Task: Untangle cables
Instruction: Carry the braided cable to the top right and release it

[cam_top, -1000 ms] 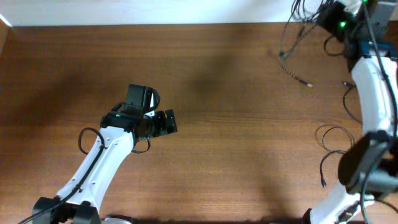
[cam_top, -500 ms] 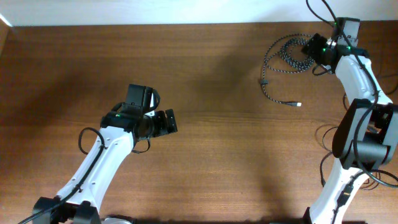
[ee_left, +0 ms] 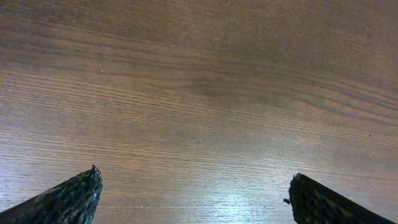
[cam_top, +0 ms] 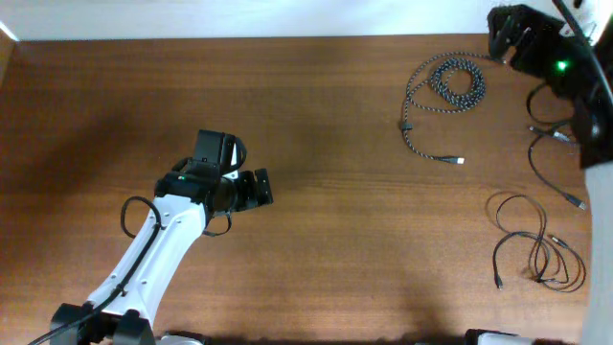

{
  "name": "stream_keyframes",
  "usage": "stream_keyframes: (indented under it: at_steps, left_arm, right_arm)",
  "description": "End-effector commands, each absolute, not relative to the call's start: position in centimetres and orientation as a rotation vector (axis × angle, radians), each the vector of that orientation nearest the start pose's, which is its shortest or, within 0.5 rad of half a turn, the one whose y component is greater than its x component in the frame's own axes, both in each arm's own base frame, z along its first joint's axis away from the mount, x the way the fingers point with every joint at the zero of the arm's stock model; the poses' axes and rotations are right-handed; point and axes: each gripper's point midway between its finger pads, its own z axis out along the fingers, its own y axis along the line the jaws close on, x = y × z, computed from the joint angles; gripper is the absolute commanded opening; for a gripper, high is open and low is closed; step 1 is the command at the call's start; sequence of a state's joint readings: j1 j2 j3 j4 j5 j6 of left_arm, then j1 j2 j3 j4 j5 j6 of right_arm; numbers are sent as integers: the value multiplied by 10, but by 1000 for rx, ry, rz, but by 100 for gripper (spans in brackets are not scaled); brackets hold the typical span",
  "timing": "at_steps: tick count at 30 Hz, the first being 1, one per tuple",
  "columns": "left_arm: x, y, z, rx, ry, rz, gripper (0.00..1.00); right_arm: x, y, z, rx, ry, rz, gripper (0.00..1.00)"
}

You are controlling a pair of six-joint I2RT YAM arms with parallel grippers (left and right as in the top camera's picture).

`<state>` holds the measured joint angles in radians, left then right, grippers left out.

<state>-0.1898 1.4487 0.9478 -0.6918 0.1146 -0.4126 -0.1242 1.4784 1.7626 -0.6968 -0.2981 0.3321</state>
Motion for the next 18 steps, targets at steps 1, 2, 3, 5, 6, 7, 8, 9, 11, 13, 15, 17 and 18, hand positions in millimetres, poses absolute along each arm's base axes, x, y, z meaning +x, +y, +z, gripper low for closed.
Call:
stream_keyframes:
  at_steps: [1, 2, 3, 5, 6, 7, 8, 9, 11, 13, 15, 17, 18]
  left_arm:
    - [311, -80, 82, -275, 2785, -303, 99]
    - [311, -80, 82, -275, 2785, -303, 99]
    - [312, -80, 82, -274, 2785, -303, 99]
    - [311, -80, 82, -275, 2785, -302, 99]
    - [311, -80, 82, -274, 2785, -303, 99]
    - [311, -80, 82, -275, 2785, -302, 99]
    - [311, -80, 82, -274, 2785, -303, 99]
    - [311, -80, 82, -275, 2785, -303, 100]
    - [311, -80, 82, -275, 2785, -303, 99]
    - [311, -80, 82, -275, 2785, -303, 99]
    - [311, -80, 82, -275, 2785, -303, 99]
    - [311, -80, 82, -275, 2785, -303, 99]
    - [311, -80, 82, -275, 2785, -303, 99]
  right_arm:
    - [393, 23, 453, 160, 1879, 456, 96]
    - [381, 35, 465, 123, 1852, 473, 98]
    - [366, 47, 479, 84, 1819, 493, 100]
    - [342, 56, 491, 53, 1793, 509, 99]
    - [324, 56, 498, 48, 1777, 510, 99]
    - [312, 56, 502, 43, 1759, 510, 99]
    - [297, 56, 507, 34, 1724, 508, 99]
    - [280, 56, 513, 23, 1677, 506, 99]
    - [248, 55, 528, -5, 1563, 500, 99]
    - [206, 55, 546, -35, 1438, 492, 99]
    - [167, 54, 560, -57, 1342, 485, 99]
    - [131, 53, 570, -74, 1253, 474, 99]
    - [120, 53, 572, -80, 1228, 472, 99]
